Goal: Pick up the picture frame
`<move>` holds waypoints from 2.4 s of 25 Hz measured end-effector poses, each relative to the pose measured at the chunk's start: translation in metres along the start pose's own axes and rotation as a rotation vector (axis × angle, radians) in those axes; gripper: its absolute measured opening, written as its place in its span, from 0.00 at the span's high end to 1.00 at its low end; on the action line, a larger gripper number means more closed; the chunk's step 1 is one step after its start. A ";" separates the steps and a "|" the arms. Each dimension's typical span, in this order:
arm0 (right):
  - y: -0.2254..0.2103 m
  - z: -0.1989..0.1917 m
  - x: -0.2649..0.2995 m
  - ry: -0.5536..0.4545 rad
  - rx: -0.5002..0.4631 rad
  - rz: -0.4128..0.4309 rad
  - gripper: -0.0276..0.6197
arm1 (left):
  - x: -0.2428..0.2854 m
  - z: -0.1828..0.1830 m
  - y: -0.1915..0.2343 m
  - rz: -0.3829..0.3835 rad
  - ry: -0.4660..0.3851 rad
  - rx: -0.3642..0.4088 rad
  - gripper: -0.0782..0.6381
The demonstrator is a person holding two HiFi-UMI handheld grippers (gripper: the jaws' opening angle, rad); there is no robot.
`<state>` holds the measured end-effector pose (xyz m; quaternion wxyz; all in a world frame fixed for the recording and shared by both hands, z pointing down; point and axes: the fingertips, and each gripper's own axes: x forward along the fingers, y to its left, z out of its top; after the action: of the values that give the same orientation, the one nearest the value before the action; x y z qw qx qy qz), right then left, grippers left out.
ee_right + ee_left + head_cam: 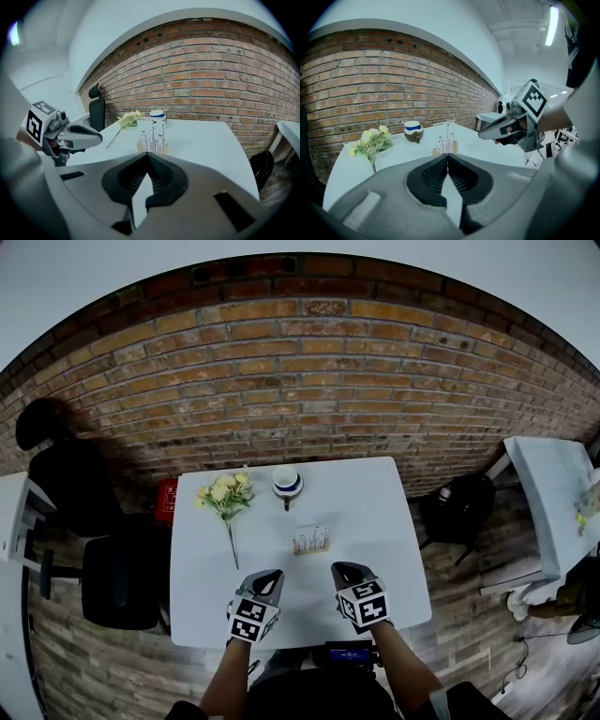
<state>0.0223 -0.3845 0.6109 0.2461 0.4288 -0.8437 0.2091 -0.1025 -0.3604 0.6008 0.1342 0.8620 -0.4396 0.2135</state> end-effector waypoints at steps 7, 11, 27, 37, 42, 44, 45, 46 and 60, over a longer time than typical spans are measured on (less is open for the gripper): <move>0.003 0.000 0.002 -0.001 -0.004 0.013 0.94 | -0.001 -0.001 -0.003 -0.004 0.008 0.005 0.87; 0.004 -0.002 0.004 0.008 -0.002 0.018 0.94 | -0.001 -0.004 -0.002 -0.007 0.016 -0.006 0.87; -0.038 0.005 0.035 0.037 0.007 0.004 0.94 | 0.054 0.016 0.009 -0.020 0.031 -0.025 0.87; -0.052 0.004 0.075 0.035 0.015 0.042 0.87 | 0.095 0.004 0.027 0.032 0.082 -0.055 0.73; -0.055 0.003 0.091 0.021 0.011 0.075 0.81 | 0.114 -0.010 0.029 0.042 0.130 -0.058 0.70; -0.055 0.005 0.092 0.008 0.005 0.094 0.81 | 0.118 -0.017 0.030 0.042 0.148 -0.066 0.70; -0.053 0.005 0.093 0.006 0.000 0.108 0.79 | 0.120 -0.019 0.030 0.041 0.154 -0.069 0.70; -0.052 0.004 0.093 0.005 -0.004 0.123 0.77 | 0.122 -0.021 0.030 0.041 0.155 -0.072 0.70; -0.048 -0.011 0.119 0.030 -0.039 0.188 0.74 | 0.135 -0.031 0.035 0.067 0.162 -0.078 0.70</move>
<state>0.0036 -0.4785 0.6971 0.2464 0.3395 -0.8804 0.2214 -0.0682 -0.4615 0.6951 0.1958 0.8209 -0.4638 0.2696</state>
